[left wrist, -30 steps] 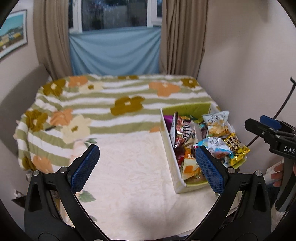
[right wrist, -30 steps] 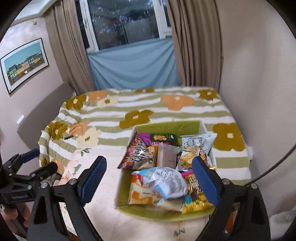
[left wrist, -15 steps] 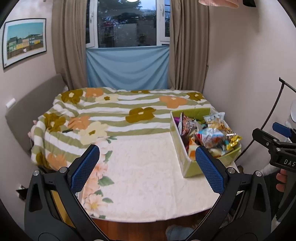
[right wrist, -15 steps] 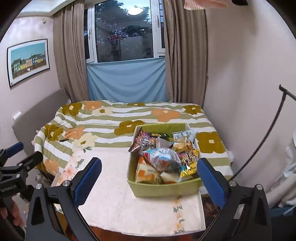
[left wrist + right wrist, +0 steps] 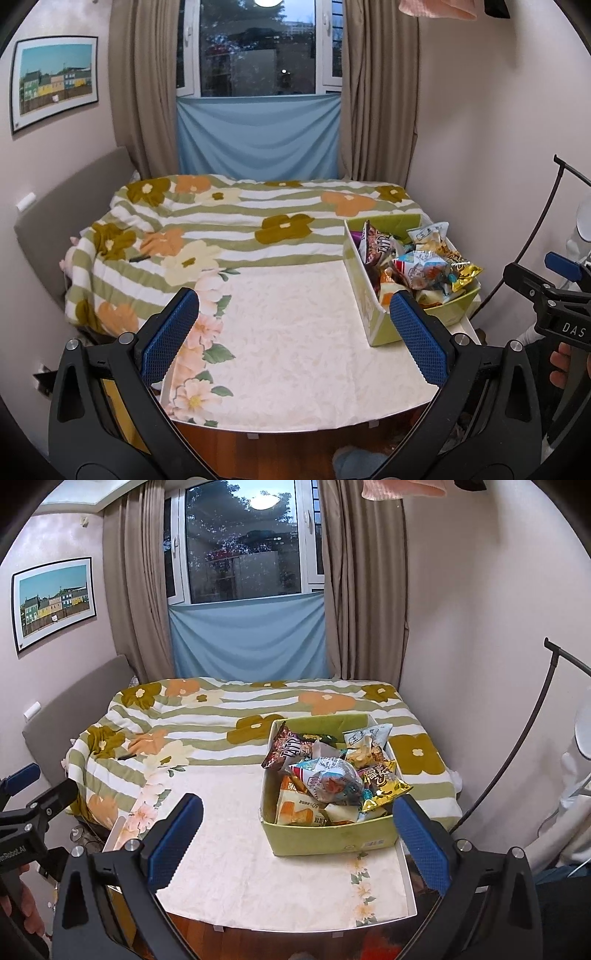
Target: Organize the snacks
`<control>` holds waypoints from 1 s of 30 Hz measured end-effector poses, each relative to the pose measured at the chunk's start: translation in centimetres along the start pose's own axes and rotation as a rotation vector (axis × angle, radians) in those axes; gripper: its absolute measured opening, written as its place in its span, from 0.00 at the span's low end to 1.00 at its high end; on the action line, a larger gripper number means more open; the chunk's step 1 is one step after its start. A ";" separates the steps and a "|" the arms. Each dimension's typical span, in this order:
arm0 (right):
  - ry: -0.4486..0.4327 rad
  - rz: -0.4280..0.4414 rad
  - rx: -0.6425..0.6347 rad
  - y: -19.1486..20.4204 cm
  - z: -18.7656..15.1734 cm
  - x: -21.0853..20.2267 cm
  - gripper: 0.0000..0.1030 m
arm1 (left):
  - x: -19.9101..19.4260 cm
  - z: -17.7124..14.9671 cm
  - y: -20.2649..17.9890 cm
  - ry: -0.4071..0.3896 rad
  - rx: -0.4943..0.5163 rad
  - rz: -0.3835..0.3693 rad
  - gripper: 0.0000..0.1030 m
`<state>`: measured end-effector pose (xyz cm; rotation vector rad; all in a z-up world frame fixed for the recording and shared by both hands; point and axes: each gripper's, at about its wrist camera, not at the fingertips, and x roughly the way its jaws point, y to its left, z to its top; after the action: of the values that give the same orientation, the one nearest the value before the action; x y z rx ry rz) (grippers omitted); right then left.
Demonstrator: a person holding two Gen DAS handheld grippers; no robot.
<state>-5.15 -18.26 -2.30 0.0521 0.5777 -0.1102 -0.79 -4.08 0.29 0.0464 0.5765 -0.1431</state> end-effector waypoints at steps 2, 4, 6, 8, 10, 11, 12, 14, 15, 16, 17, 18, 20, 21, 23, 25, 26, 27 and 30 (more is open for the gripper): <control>0.001 -0.004 0.001 0.1 0.0 0.1 0.99 | 0.1 0.1 0.0 -0.001 0.000 -0.004 1.00; 0.001 -0.004 0.000 0.0 0.0 0.1 0.99 | 0.1 0.1 -0.1 -0.001 0.001 -0.004 1.00; 0.003 -0.003 -0.002 0.0 0.0 0.2 0.99 | 0.1 0.1 -0.1 -0.001 0.000 0.000 1.00; 0.001 -0.002 0.000 0.0 0.0 0.1 0.99 | 0.1 0.2 0.0 -0.001 0.002 0.001 1.00; 0.003 -0.002 0.000 0.0 0.0 0.2 0.99 | 0.2 0.2 0.1 0.001 0.000 0.002 1.00; 0.005 -0.005 -0.002 0.1 -0.1 0.2 0.99 | 0.3 0.3 0.2 0.001 0.000 0.002 1.00; 0.007 -0.005 -0.004 0.1 -0.1 0.2 0.99 | 0.3 0.4 0.2 0.001 0.000 0.003 1.00; 0.009 -0.002 -0.002 0.2 -0.3 0.4 0.99 | 0.4 0.4 0.2 0.001 0.000 0.004 1.00; 0.009 -0.002 -0.002 0.2 -0.4 0.5 0.99 | 0.4 0.5 0.3 0.000 0.001 0.003 1.00; 0.008 -0.004 -0.003 0.2 -0.4 0.6 0.99 | 0.5 0.5 0.4 0.000 0.002 0.002 1.00; 0.007 -0.008 -0.006 0.2 -0.4 0.7 0.99 | 0.5 0.5 0.4 0.001 0.002 0.003 1.00; 0.007 -0.009 -0.007 0.2 -0.4 0.7 0.99 | 0.5 0.5 0.4 0.001 0.003 0.003 1.00; 0.009 -0.007 -0.005 0.3 -0.4 0.8 0.99 | 0.6 0.5 0.4 0.002 0.005 0.003 1.00; 0.008 -0.009 -0.005 0.3 -0.4 0.8 0.99 | 0.5 0.5 0.3 0.001 0.002 0.004 1.00; 0.009 -0.009 -0.007 0.2 -0.3 0.8 0.99 | 0.5 0.5 0.2 0.001 0.002 0.004 1.00; 0.009 -0.009 -0.006 0.2 -0.4 0.8 0.99 | 0.6 0.5 0.2 0.001 0.003 0.003 1.00; 0.009 -0.009 -0.005 0.2 -0.4 0.8 0.99 | 0.6 0.6 0.2 0.002 0.003 0.003 1.00; 0.009 -0.008 -0.006 0.2 -0.3 0.8 0.99 | 0.6 0.6 0.2 0.002 0.003 0.004 1.00; 0.013 -0.011 -0.004 0.3 -0.2 1.0 0.99 | 0.7 0.6 0.2 0.004 0.003 0.003 1.00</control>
<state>-4.39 -18.00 -3.02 0.0463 0.5908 -0.1194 0.10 -4.05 0.43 0.0505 0.5802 -0.1414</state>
